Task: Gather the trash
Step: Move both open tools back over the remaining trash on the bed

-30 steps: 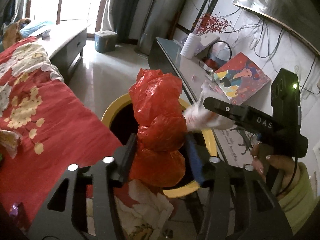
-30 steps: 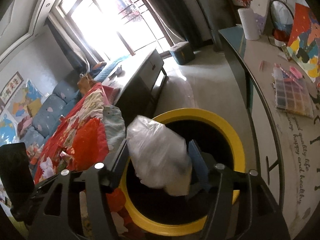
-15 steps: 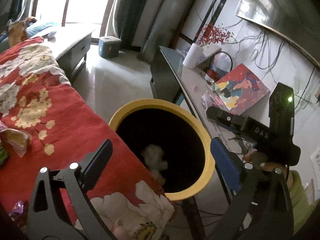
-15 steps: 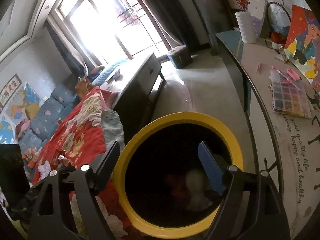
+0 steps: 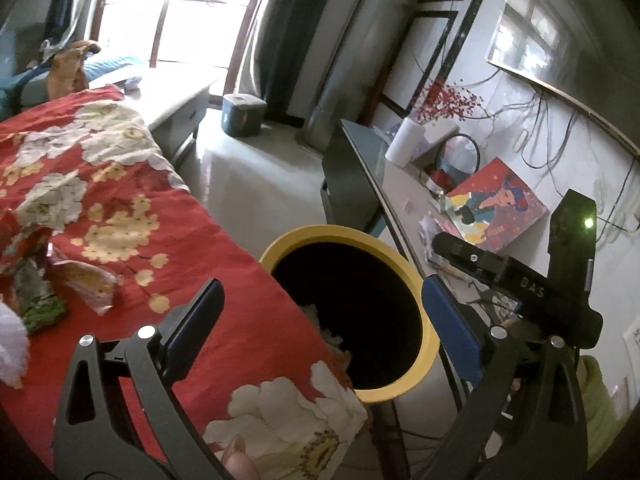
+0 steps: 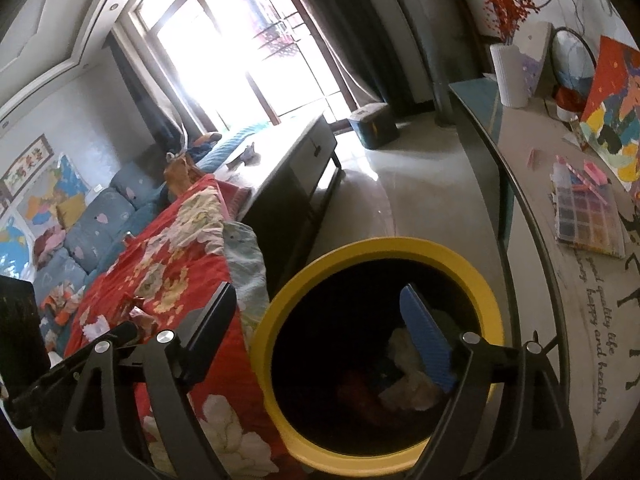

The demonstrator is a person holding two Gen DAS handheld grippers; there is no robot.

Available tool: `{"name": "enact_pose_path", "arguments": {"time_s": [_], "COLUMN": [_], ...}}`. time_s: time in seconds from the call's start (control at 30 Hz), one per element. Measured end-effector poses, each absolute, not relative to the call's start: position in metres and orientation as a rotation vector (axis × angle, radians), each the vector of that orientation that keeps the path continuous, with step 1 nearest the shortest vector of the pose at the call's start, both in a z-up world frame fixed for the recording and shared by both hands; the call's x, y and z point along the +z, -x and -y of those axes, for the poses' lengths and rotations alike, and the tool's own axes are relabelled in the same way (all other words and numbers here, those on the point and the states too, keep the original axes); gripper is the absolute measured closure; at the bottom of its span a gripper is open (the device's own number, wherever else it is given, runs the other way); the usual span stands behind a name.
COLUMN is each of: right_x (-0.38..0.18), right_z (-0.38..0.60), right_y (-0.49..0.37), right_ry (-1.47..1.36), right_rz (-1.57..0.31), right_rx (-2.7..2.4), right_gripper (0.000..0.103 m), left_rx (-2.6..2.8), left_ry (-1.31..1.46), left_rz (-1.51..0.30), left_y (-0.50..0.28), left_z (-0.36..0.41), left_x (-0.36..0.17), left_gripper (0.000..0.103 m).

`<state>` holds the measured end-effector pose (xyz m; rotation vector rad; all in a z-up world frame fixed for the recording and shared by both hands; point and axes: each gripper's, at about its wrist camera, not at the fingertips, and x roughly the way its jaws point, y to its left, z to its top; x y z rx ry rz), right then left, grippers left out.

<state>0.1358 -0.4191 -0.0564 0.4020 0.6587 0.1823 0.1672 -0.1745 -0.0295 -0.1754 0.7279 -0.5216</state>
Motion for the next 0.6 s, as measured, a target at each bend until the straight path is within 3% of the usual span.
{"name": "enact_pose_path", "arguments": {"time_s": [0.6], "right_x": [-0.026], "right_z": [0.356], "right_y": [-0.124], "right_ry": [-0.329], "right_rz": [-0.589], "right_rx": [0.277], "right_gripper": [0.016], "left_rx": [-0.361], "left_ry": [0.193], "left_rz": [-0.603], "left_y": [-0.149], "left_z": [0.111], "left_x": [-0.006], "left_gripper": [0.011]}}
